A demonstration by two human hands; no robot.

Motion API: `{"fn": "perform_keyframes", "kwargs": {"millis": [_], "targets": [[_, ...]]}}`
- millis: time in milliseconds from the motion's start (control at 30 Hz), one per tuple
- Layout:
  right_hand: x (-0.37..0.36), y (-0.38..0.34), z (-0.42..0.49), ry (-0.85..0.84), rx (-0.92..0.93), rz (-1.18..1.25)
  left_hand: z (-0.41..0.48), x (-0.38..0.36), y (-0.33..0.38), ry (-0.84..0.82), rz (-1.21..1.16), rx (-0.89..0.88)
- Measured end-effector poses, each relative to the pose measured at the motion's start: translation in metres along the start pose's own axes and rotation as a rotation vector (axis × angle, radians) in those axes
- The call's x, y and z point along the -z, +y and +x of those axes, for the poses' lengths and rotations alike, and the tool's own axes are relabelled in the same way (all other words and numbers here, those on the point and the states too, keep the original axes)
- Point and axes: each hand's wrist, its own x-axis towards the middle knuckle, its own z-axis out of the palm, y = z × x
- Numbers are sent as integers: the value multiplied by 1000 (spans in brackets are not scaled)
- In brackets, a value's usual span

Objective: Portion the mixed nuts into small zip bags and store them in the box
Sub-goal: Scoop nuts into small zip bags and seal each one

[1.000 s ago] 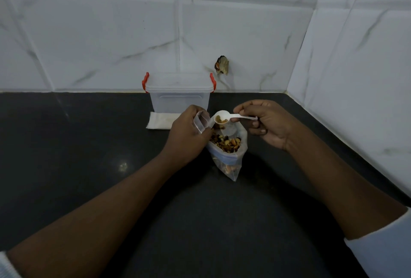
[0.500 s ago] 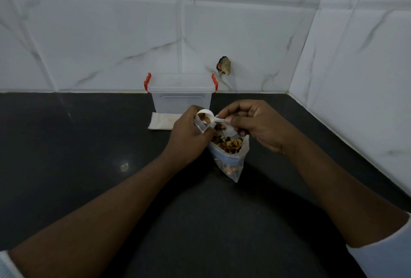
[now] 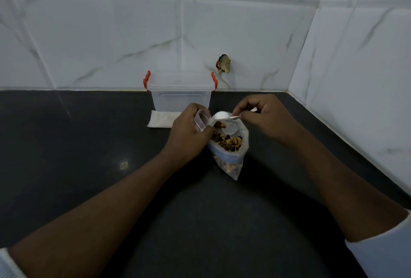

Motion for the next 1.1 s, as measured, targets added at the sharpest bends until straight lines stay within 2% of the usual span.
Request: {"fn": "perform_keyframes", "kwargs": {"millis": [67,267,367,467,633,700,800,867,967,1100], "targets": [[0,2,-1,-34,12,-116,0,0,1,-3,4,10],[-10,-2,-2,-163,-3,-261,0,1,1,-18,-6,28],[-7,-1,0,-125,-20,-366,0,1,3,-6,1,27],[-5,-2,-2,-91,4,-327,-2,0,3,1,11,28],[-13,-1,2,-250,44,-439,0,1,2,23,16,49],[-8,1,3,-205,10,-476,0,1,3,28,15,53],[-4,0,0,-123,20,-395,0,0,3,35,26,45],[-9,-2,-1,-179,44,-377,0,0,2,40,32,36],[-16,-2,2,-272,63,-472,0,1,2,43,39,36],[-4,-2,1,-141,11,-478,0,0,3,30,43,44]]}}
